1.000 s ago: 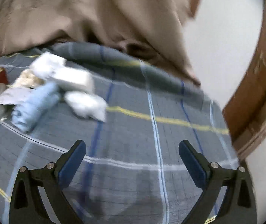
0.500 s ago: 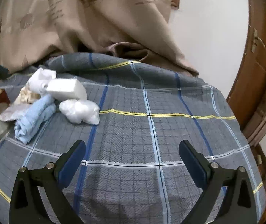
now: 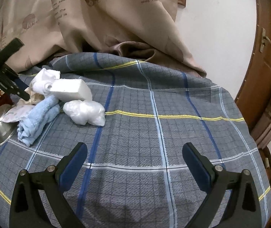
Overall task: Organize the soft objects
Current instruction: 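Move the left gripper to the cream scrunchie and grasp it, then lift the cream scrunchie with the left gripper over the tin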
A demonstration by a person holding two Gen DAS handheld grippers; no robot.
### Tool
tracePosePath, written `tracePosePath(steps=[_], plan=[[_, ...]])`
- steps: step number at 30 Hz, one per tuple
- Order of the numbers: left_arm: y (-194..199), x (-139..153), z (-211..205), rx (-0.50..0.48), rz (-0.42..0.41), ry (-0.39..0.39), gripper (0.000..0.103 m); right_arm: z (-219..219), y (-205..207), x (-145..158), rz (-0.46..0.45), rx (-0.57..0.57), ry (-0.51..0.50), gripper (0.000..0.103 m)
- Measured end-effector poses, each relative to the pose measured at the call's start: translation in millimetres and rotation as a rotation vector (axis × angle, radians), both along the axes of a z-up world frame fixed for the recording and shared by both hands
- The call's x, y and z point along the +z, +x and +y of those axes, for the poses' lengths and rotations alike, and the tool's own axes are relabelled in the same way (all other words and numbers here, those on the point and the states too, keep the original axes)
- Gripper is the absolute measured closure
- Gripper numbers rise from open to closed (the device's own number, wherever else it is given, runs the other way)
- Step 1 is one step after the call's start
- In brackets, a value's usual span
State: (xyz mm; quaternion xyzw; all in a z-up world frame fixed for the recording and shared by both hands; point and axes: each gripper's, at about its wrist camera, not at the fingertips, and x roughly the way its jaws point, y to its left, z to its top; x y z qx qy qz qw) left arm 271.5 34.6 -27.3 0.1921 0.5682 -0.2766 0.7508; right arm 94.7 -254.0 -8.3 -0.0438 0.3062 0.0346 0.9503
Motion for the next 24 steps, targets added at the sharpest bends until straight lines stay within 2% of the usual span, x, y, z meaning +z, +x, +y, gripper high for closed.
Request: tracePosePath(steps=[2, 3, 4, 5, 7, 9, 13, 20, 24], plan=[[3.3, -13.5, -0.3, 0.005, 0.029, 0.029, 0.045, -0.2, 0.7, -0.3, 0.001, 0.001, 0.001, 0.003], [2.3, -13.1, 4.1, 0.016, 0.012, -0.008, 0.045, -0.4, 0.9, -0.3, 0.002, 0.002, 0.002, 0.003], [1.9, -11.6, 6.8, 0.019, 0.008, -0.031, 0.052, -0.5, 1.2, -0.6, 0.004, 0.002, 0.002, 0.003], [0.5, -10.2, 11.0, 0.031, 0.005, -0.042, 0.072, -0.6, 1.3, -0.2, 0.003, 0.000, 0.000, 0.003], [-4.5, -5.5, 18.2, 0.055, -0.008, -0.049, 0.095, -0.4, 2.7, -1.0, 0.012, -0.004, 0.000, 0.003], [-15.4, -0.9, 25.3, 0.085, -0.060, -0.008, 0.095, 1.2, 5.6, -3.0, 0.030, -0.004, -0.007, 0.003], [-39.4, 12.3, 43.6, 0.173, -0.134, 0.006, 0.096, 1.7, 6.3, -3.7, 0.037, -0.007, -0.015, 0.002], [-97.5, 64.7, 84.1, 0.414, -0.231, -0.088, 0.096, -0.5, 6.1, -4.8, 0.039, -0.014, -0.007, 0.001], [-125.5, 85.2, 84.6, 0.511, -0.283, -0.110, 0.096, -0.7, 6.7, -5.8, 0.040, -0.013, -0.006, 0.001]])
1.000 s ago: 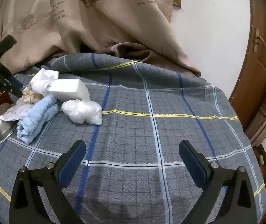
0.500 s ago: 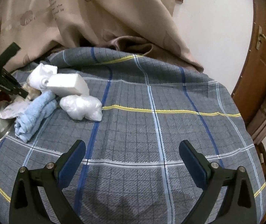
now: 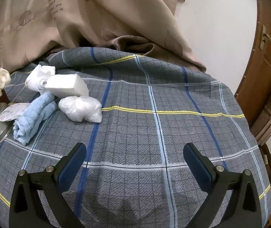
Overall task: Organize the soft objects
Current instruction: 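Lift the cream scrunchie with the left gripper over the tin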
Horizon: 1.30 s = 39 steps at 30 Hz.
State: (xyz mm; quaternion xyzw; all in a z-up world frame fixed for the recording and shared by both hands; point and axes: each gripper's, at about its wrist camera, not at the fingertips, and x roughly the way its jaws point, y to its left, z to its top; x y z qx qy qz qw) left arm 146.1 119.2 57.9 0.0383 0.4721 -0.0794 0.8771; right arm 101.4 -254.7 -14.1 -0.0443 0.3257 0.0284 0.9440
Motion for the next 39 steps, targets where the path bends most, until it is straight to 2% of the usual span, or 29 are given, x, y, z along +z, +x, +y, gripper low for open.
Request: tracePosePath(steps=[4, 8, 18, 23, 28, 32, 35, 39], plan=[[-35.6, 13.8, 0.8, 0.075, -0.050, 0.000, 0.096, -0.6, 1.2, -1.0, 0.007, -0.002, -0.005, 0.001], [-67.0, 19.2, 5.3, 0.141, -0.061, -0.027, 0.096, -0.4, 2.3, -1.9, 0.013, -0.003, -0.008, 0.001], [-151.2, 14.8, 21.9, 0.261, -0.074, -0.092, 0.095, 5.0, 5.5, -4.3, 0.031, -0.002, -0.039, 0.001], [-185.5, 7.8, 32.2, 0.330, -0.100, -0.087, 0.095, 6.9, 6.4, -5.4, 0.037, -0.006, -0.060, 0.001], [-209.2, 5.2, 48.9, 0.412, -0.146, -0.123, 0.095, 10.1, 6.8, -6.2, 0.039, -0.012, -0.092, 0.001], [-218.8, -1.3, 61.5, 0.449, -0.146, -0.174, 0.095, 10.9, 6.5, -6.3, 0.039, -0.010, -0.099, 0.000], [-220.5, -2.1, 64.4, 0.452, -0.150, -0.163, 0.095, 14.4, 5.2, -6.1, 0.046, 0.008, -0.107, 0.001], [-223.6, 4.1, 66.6, 0.453, -0.183, -0.140, 0.095, 29.1, -3.6, 1.2, 0.037, 0.098, -0.110, 0.001]])
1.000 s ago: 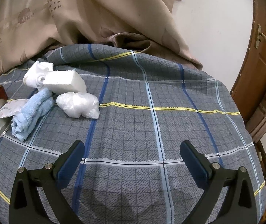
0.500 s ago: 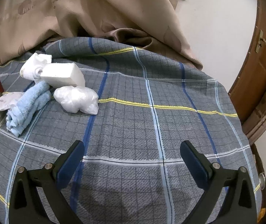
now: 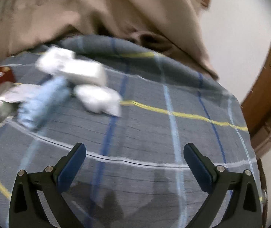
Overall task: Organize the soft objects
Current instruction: 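Lift the cream scrunchie with the left gripper over the tin, then grasp the flower-printed paper packet with right while left releases scrunchie into tin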
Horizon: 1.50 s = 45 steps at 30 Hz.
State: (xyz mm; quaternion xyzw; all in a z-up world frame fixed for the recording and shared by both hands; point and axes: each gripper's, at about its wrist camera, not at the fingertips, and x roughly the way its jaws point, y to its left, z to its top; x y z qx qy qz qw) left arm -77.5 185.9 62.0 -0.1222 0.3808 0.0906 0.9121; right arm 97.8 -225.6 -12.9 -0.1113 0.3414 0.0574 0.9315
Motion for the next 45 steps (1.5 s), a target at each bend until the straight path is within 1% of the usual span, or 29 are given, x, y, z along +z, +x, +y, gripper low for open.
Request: tracePosePath(steps=[3, 5, 7, 9, 12, 14, 19, 20, 21, 24, 26, 29, 31, 32, 33, 34, 35, 36, 37, 38, 39, 40, 41, 42, 45], plan=[[-0.9, 2.2, 0.0, -0.004, -0.009, 0.006, 0.094, 23.1, -14.0, 23.4, -0.036, 0.113, 0.028, 0.001], [-1.3, 2.2, 0.0, -0.009, -0.011, 0.000, 0.094, 47.6, -21.7, 41.6, -0.050, 0.233, 0.023, 0.001], [-0.8, 1.8, -0.8, -0.014, -0.009, 0.003, 0.094, 80.8, -29.8, 55.1, -0.062, 0.370, -0.049, 0.002], [-0.8, 1.6, -0.3, -0.014, -0.008, 0.003, 0.094, 106.2, -34.5, 61.0, -0.059, 0.468, -0.098, 0.003], [-0.1, 0.1, 1.0, -0.016, -0.002, -0.004, 0.094, 135.0, -38.3, 61.7, -0.072, 0.552, -0.189, 0.003], [0.2, -1.2, 1.7, -0.017, 0.003, -0.008, 0.093, 150.0, -36.6, 58.2, -0.081, 0.582, -0.248, 0.003], [2.3, -4.5, 1.5, -0.024, 0.016, -0.014, 0.093, 180.2, -34.1, 37.6, -0.103, 0.656, -0.413, 0.003], [2.6, -4.8, 1.1, -0.024, 0.018, -0.013, 0.093, 187.3, -32.5, 32.0, -0.111, 0.669, -0.452, 0.005], [2.7, -5.0, 1.8, -0.024, 0.018, -0.013, 0.093, 192.5, -30.6, 27.5, -0.118, 0.677, -0.480, 0.012], [3.6, -4.8, 1.7, -0.031, 0.018, -0.015, 0.092, 205.8, -19.3, 15.9, -0.127, 0.688, -0.561, 0.026], [3.7, -4.9, 2.1, -0.028, 0.017, -0.016, 0.092, 210.8, -7.6, 9.6, -0.116, 0.684, -0.589, 0.029], [3.8, -5.2, 3.1, -0.027, 0.016, -0.018, 0.092, 215.0, 7.3, 4.9, -0.090, 0.702, -0.598, 0.029], [5.0, -6.0, 3.6, -0.028, 0.018, -0.022, 0.092, 219.0, 12.4, 2.7, -0.100, 0.707, -0.622, 0.029], [5.7, -6.6, 4.5, -0.028, 0.019, -0.024, 0.092, 220.7, 15.2, 2.1, -0.097, 0.712, -0.624, 0.031], [6.2, -7.0, 5.2, -0.026, 0.021, -0.027, 0.092, 222.1, 18.5, 2.3, -0.081, 0.722, -0.614, 0.040], [7.0, -7.4, 5.8, -0.025, 0.023, -0.032, 0.092, 223.6, 21.1, 1.4, -0.065, 0.731, -0.606, 0.046], [7.7, -8.1, 6.3, -0.027, 0.025, -0.035, 0.092, 225.1, 24.5, 0.4, -0.049, 0.734, -0.606, 0.056], [7.6, -8.6, 6.7, -0.025, 0.026, -0.036, 0.092, 226.6, 26.0, -0.7, -0.038, 0.735, -0.607, 0.061], [7.8, -9.2, 7.3, -0.020, 0.028, -0.036, 0.092, 227.8, 28.0, -1.7, -0.026, 0.737, -0.605, 0.062], [8.0, -9.7, 7.8, -0.017, 0.029, -0.038, 0.092, 228.0, 30.4, -2.8, -0.014, 0.737, -0.603, 0.068], [8.4, -10.3, 8.3, -0.016, 0.031, -0.040, 0.092, 228.3, 30.9, -4.1, -0.006, 0.736, -0.600, 0.082], [8.5, -11.0, 8.6, -0.016, 0.033, -0.042, 0.092, 228.1, 32.8, -5.0, 0.011, 0.736, -0.591, 0.089], [8.6, -11.5, 8.9, -0.014, 0.034, -0.044, 0.092, 227.7, 34.3, -5.6, 0.030, 0.733, -0.575, 0.092], [8.7, -11.7, 9.0, -0.011, 0.035, -0.045, 0.092, 227.4, 35.8, -5.7, 0.037, 0.727, -0.566, 0.093], [8.4, -11.7, 9.0, -0.008, 0.033, -0.042, 0.092, 222.0, 38.8, -1.0, 0.069, 0.701, -0.493, 0.096]])
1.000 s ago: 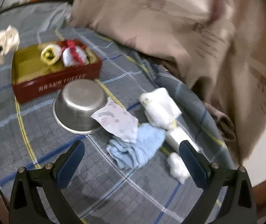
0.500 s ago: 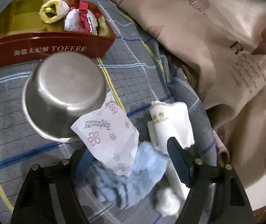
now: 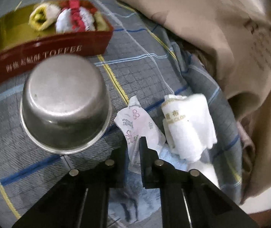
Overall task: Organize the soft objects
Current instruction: 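Grasp the flower-printed paper packet with right while left releases scrunchie into tin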
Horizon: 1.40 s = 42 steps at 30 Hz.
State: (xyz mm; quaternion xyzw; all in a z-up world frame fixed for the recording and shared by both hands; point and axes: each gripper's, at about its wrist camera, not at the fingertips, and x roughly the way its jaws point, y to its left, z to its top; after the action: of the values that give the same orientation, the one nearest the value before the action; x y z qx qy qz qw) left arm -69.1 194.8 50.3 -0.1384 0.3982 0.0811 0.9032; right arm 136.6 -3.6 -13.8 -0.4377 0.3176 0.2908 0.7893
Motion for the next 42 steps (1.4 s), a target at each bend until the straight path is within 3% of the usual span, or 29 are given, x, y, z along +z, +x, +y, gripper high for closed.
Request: tracePosePath(steps=[11, 19, 27, 34, 42], plan=[[10.4, 5.6, 2.1, -0.007, -0.002, 0.043, 0.091, -34.5, -5.7, 31.0, 0.096, -0.119, 0.246, 0.098], [42.1, 7.8, 13.1, -0.034, -0.006, 0.053, 0.091, -53.4, -21.0, 55.0, 0.090, -0.148, 0.381, 0.099], [91.1, -3.1, 17.6, -0.062, 0.026, 0.079, 0.091, -75.2, -42.9, 73.2, 0.101, -0.174, 0.513, 0.099], [149.6, -9.0, 7.2, -0.146, 0.034, 0.107, 0.091, -89.8, -56.4, 83.5, 0.101, -0.197, 0.589, 0.099], [212.5, -43.4, 6.1, -0.214, 0.153, 0.109, 0.083, -99.1, -63.2, 85.8, 0.101, -0.212, 0.636, 0.099]])
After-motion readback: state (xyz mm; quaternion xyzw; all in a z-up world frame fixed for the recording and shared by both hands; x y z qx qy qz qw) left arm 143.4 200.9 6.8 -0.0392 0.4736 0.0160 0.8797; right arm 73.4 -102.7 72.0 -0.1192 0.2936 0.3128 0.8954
